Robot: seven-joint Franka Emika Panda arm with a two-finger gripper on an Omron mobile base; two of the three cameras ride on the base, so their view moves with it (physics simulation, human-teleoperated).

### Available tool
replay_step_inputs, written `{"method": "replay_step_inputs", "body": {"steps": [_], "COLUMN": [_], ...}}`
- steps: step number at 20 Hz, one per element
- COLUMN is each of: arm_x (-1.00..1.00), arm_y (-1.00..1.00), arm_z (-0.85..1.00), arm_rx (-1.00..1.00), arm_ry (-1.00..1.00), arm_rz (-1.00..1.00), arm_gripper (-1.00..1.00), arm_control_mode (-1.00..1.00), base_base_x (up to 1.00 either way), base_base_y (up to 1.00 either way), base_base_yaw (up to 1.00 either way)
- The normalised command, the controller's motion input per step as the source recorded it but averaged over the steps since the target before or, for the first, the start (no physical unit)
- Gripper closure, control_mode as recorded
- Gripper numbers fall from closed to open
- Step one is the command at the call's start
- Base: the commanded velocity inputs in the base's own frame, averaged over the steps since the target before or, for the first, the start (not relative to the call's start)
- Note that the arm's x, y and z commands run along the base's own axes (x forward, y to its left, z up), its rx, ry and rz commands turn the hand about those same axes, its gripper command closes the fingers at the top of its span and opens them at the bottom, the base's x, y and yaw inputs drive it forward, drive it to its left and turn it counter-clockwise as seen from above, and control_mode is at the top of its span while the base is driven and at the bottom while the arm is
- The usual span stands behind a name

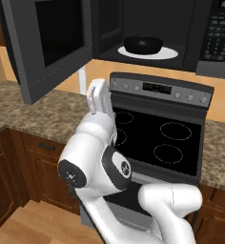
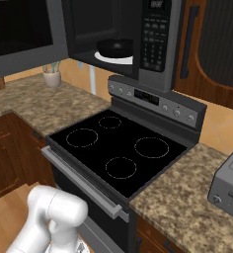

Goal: Pick the sweet potato from the sink and place it in the bowl. Then pick the bowl and place it in the microwave. Then close the microwave door and press the start button.

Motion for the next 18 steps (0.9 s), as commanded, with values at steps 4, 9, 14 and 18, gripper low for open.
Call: {"method": "replay_step_inputs", "body": {"steps": [4,9,14,18], "arm_x": [0.2,0.51,0.65,0.78], "arm_y": [0.99,0.79,0.79,0.56], "arm_z": [-0.82,-0.72,-0.47,-0.13], "arm_rx": [-0.02,0.0,0.0,-0.02], "arm_ry": [-0.14,-0.12,-0.08,0.07], "arm_rz": [-0.17,-0.1,-0.05,0.0], "arm_gripper": [-1.0,-1.0,-1.0,-1.0], "arm_control_mode": [-1.0,-1.0,-1.0,-1.0], "base_base_x": [0.0,0.0,0.0,0.0], "base_base_y": [0.0,0.0,0.0,0.0], "base_base_yaw": [0.0,0.0,0.0,0.0]}}
